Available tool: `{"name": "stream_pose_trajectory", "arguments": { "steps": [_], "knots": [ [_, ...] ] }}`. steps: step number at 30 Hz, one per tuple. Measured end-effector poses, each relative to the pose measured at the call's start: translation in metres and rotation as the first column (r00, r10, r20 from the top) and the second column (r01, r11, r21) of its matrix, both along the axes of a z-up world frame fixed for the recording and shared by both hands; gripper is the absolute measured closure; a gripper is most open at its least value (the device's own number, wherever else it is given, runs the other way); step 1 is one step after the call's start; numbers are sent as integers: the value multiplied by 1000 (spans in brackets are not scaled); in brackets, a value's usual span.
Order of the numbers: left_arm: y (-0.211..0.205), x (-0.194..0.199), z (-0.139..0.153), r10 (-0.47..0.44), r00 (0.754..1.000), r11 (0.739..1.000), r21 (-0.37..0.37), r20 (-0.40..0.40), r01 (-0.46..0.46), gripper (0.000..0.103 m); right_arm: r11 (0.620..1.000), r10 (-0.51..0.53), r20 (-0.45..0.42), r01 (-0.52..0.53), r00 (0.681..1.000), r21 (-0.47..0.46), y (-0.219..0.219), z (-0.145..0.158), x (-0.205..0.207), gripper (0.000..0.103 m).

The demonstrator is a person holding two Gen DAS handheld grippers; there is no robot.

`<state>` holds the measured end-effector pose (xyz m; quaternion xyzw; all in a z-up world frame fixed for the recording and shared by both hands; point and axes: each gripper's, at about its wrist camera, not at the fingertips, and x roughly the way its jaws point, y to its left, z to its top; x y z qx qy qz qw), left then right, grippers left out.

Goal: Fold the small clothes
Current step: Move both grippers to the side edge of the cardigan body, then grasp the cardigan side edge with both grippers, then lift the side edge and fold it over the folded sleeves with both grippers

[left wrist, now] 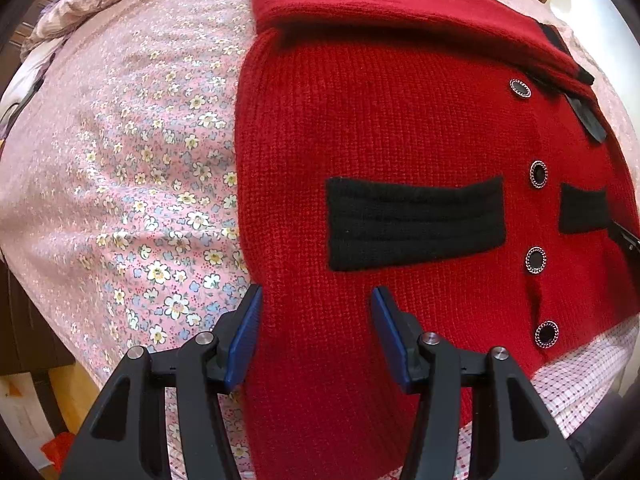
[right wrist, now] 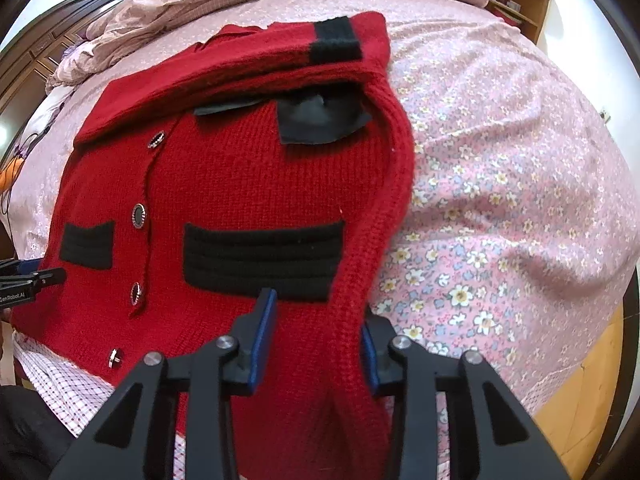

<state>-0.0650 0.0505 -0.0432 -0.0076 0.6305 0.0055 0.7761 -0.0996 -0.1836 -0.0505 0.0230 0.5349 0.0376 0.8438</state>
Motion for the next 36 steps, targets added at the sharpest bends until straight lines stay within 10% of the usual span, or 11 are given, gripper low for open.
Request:
{"name": "stream_pose_trajectory", "arguments": {
  "steps": [6,13,36],
  "knots": [
    [8,4,-5,-3,1000,1000,-10,11,4,56,1000,-1,2,1,1000,-1,-2,0,0,73],
    [31,1,-2,70,997,985,-159,22,-65,92,995,-29,48,25,998,98,-21,10,-10,94],
    [57,11,89,132,952,901,-434,275,1,97,899,-122,232,8,965,439,-58,70,1,95]
  ]
}}
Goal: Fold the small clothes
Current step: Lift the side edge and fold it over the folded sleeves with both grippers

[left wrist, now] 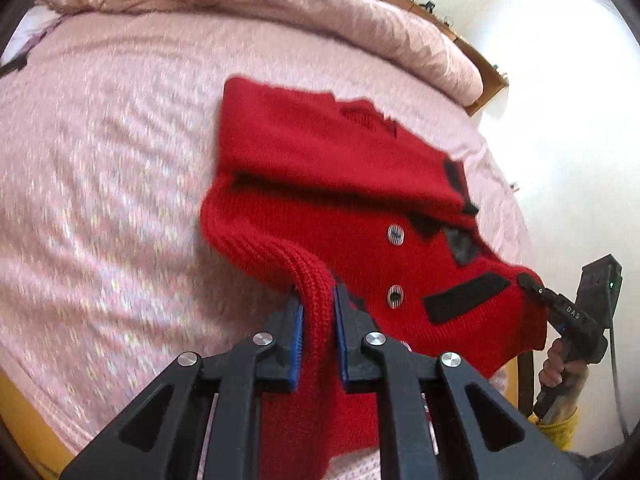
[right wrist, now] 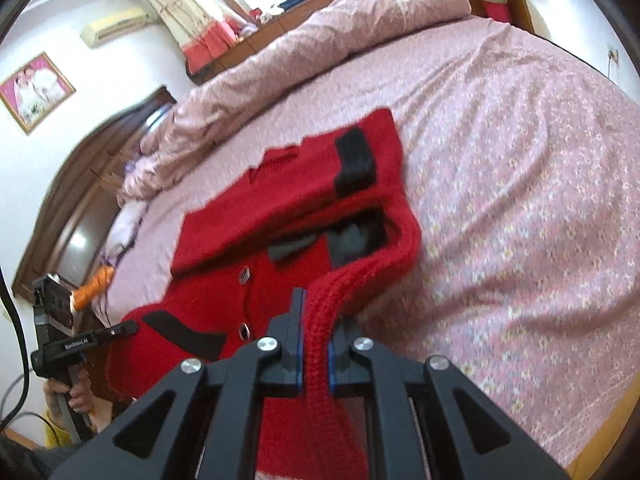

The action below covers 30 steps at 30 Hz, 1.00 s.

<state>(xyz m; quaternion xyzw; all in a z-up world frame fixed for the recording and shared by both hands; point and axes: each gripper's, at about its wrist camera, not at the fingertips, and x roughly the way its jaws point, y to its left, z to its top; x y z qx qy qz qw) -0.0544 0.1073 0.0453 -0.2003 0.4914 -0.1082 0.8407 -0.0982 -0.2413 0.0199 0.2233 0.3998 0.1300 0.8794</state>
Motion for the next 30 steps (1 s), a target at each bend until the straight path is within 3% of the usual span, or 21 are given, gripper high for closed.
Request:
{"name": "stream_pose_trajectory", "arguments": {
  "steps": [8,14,19,23,30],
  "knots": [
    [11,49,28,49,996,999,18,78,-51,98,996,-49,38,46,998,78,-17,16,41,95],
    [10,96,30,87,993,995,44,80,-91,98,991,-99,32,96,995,88,-27,20,82,95],
    [15,132,22,111,991,986,119,75,-120,98,989,-144,11,143,990,30,-31,11,118,95],
    [19,156,5,112,993,985,128,35,-115,98,987,-158,-17,158,987,7,-33,-3,144,95],
    [22,178,-33,118,993,979,168,-22,-113,97,981,-158,-66,149,985,-123,-21,-33,170,95]
  ]
}}
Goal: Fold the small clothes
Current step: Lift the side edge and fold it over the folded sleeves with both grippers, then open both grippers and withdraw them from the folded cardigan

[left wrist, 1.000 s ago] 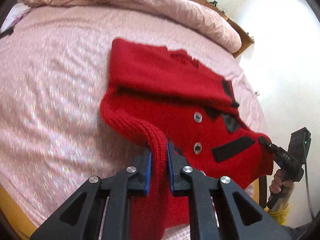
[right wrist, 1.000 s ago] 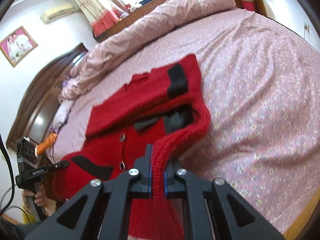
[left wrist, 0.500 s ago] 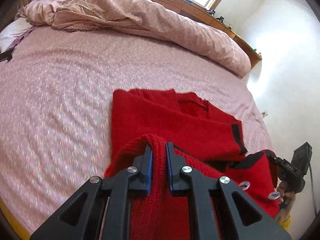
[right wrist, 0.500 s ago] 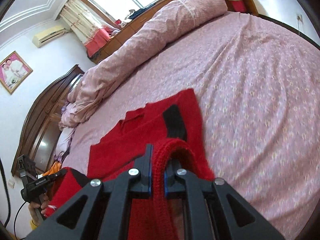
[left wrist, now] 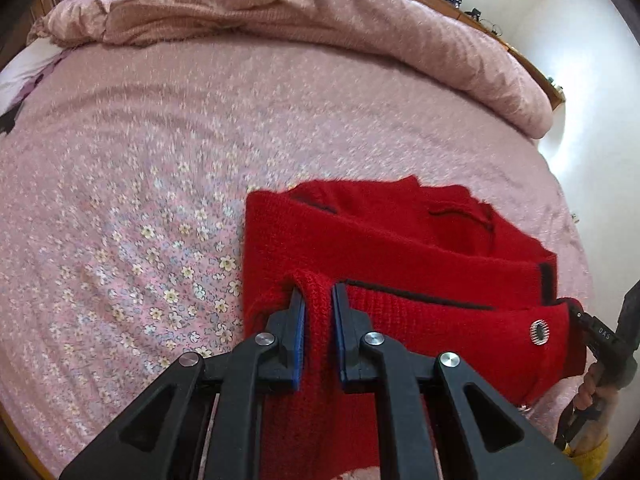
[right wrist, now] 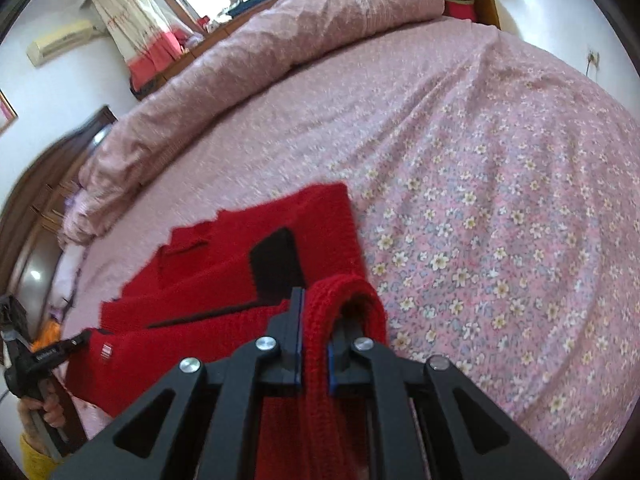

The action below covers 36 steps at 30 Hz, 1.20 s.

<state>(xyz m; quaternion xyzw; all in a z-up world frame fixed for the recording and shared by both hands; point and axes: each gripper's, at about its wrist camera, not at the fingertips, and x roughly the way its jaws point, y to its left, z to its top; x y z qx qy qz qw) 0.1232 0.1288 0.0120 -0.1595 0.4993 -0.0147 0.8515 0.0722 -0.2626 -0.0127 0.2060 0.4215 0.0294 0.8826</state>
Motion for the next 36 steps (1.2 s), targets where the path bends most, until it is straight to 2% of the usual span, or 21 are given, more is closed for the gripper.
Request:
{"name": "stream_pose_trajectory", "arguments": {
  "steps": [5,11,13,15,17,18,19,25,31,36],
  "knots": [
    [-4,-3,4,-18,1000,1000,25,5,18,97,1000,3,-4,-3,1000,-24,4,-4,3,93],
    [-6,-18,23,-8,1000,999,40,1,8,93,1000,-10,-8,10,1000,4,0,8,-5,89],
    [-7,-24,28,-8,1000,999,46,-4,8,91,1000,-12,-4,12,1000,7,0,13,-12,82],
    [-7,-28,30,-6,1000,999,49,-7,6,90,1000,-13,7,13,1000,-3,1,18,-19,80],
    [-5,-29,32,2,1000,999,52,-9,-2,89,1000,-9,11,9,1000,-12,2,22,-25,70],
    [-4,-28,32,3,1000,998,58,-14,-3,88,1000,-10,16,10,1000,-17,2,24,-29,58],
    [-3,-26,32,5,1000,998,65,-17,-4,87,1000,-9,22,10,1000,-20,2,27,-32,53],
    [-5,-14,23,5,999,989,149,-45,2,80,998,-5,25,7,1000,-64,5,32,-41,53],
    [-9,-30,31,-11,1000,985,173,-18,14,80,997,-3,31,5,1000,-71,9,32,-53,53],
    [0,-32,40,17,1000,983,184,-12,-14,80,996,-2,34,4,999,-86,15,33,-62,53]
  ]
}}
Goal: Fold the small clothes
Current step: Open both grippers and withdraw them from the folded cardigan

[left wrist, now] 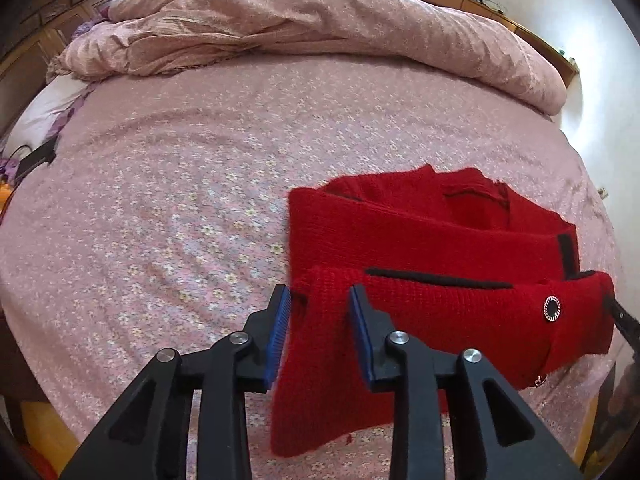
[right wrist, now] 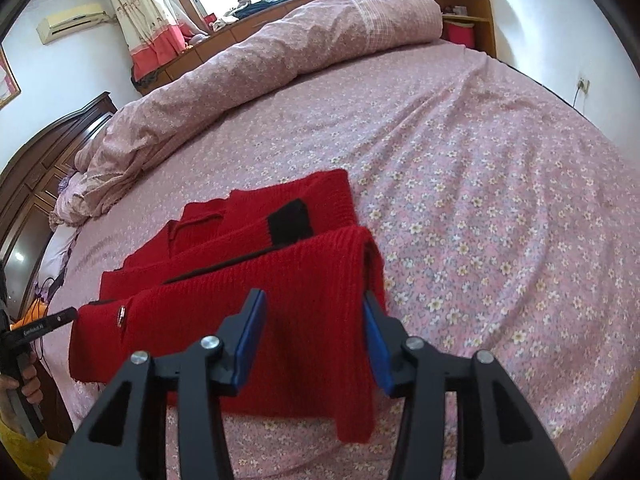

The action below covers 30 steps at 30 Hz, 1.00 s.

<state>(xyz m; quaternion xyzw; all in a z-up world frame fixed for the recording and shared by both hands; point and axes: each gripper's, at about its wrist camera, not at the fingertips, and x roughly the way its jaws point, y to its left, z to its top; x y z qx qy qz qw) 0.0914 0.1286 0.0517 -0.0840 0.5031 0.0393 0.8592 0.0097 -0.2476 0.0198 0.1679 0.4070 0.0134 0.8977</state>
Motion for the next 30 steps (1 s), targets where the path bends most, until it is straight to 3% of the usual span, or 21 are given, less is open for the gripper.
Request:
{"name": "stream_pose_trajectory", "arguments": {
  "steps": [6,11,16,21,25,30],
  "knots": [
    [4,-19,9,18,1000,999,-52,9,-17,80,1000,15,2,-15,1000,14,7,1,-12,53],
    [-1,-48,8,20,1000,988,-155,20,-17,80,999,25,-14,-25,1000,27,12,-3,-28,52],
    [-10,-77,-8,17,1000,959,-282,3,-15,80,997,34,-27,-32,999,66,15,-9,-45,45],
    [-17,-94,-32,32,999,940,-338,-34,-42,80,990,16,-57,-7,998,144,12,-26,-57,42],
    [-14,-93,-51,79,995,907,-409,-56,-95,80,980,16,-91,2,996,201,14,-42,-59,41],
    [-13,-83,-57,110,994,872,-479,-15,-104,79,961,2,-109,28,994,276,11,-59,-55,41]
  ]
}}
